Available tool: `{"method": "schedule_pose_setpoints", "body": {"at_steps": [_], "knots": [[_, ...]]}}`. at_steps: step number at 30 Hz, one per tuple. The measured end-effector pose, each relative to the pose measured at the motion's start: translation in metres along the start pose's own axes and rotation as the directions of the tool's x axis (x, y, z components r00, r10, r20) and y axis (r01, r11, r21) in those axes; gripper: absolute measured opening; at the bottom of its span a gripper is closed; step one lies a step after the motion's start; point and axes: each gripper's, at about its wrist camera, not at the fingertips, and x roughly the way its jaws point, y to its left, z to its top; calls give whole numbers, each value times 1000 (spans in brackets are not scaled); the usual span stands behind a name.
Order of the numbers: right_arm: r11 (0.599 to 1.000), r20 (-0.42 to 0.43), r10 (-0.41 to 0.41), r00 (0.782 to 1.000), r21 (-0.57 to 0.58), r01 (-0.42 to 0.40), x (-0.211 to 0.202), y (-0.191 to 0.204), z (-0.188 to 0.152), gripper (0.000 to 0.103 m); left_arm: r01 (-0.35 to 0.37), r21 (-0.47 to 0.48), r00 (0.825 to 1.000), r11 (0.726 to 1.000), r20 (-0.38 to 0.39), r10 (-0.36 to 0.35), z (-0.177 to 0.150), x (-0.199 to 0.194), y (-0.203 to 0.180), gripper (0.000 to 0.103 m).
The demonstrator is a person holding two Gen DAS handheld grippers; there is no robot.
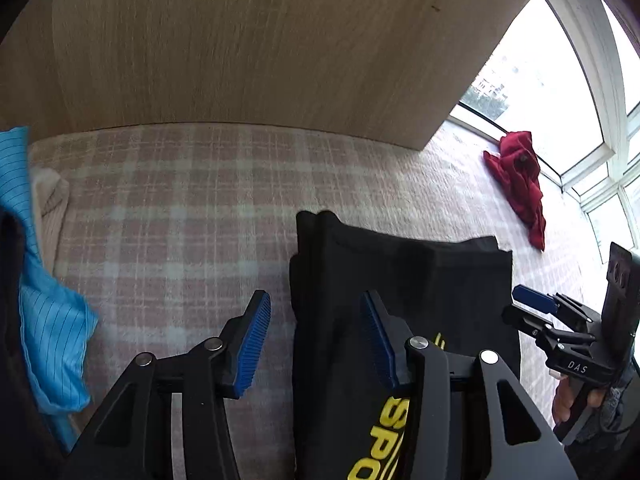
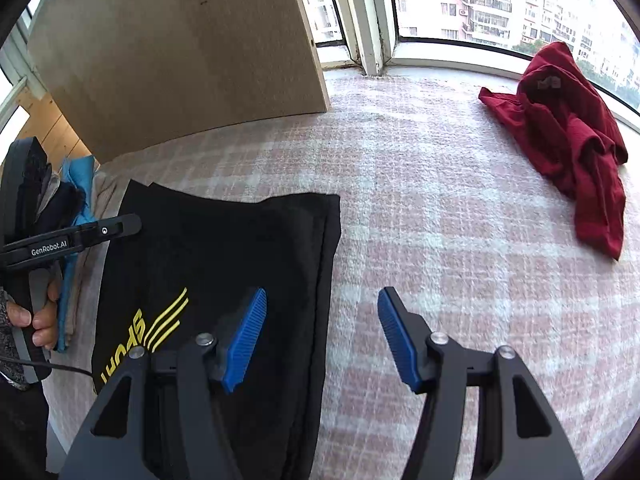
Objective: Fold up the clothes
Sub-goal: 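Grasp the folded pants with the left gripper while the right gripper grasps them too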
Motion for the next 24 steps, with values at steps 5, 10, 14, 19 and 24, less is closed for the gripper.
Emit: {"method": "schedule_pose_setpoints", "body": {"at_steps": [5,10,14,19,24], "knots": [[999,-6,45,999,9,-45,19,-2,19,58,12,18,999,1000,-29,-12,13,23,-2,55],[997,-9,74,997,-21,-74,27,7,21,68,9,87,999,996,-31,-6,10,27,-12,64],[992,-21,69,997,-104,-71,31,21,17,68,11,120,999,993,-33,-7,8,28,-17,65],[983,-8,72,997,-169,-72,34,31,14,55,37,159,998,987,-49,-29,5,28,-24,46],[980,-15,159,987,-116,-160,36,25,14,29,44,192,999,980,-20,-41,0,25,-25,33]]}}
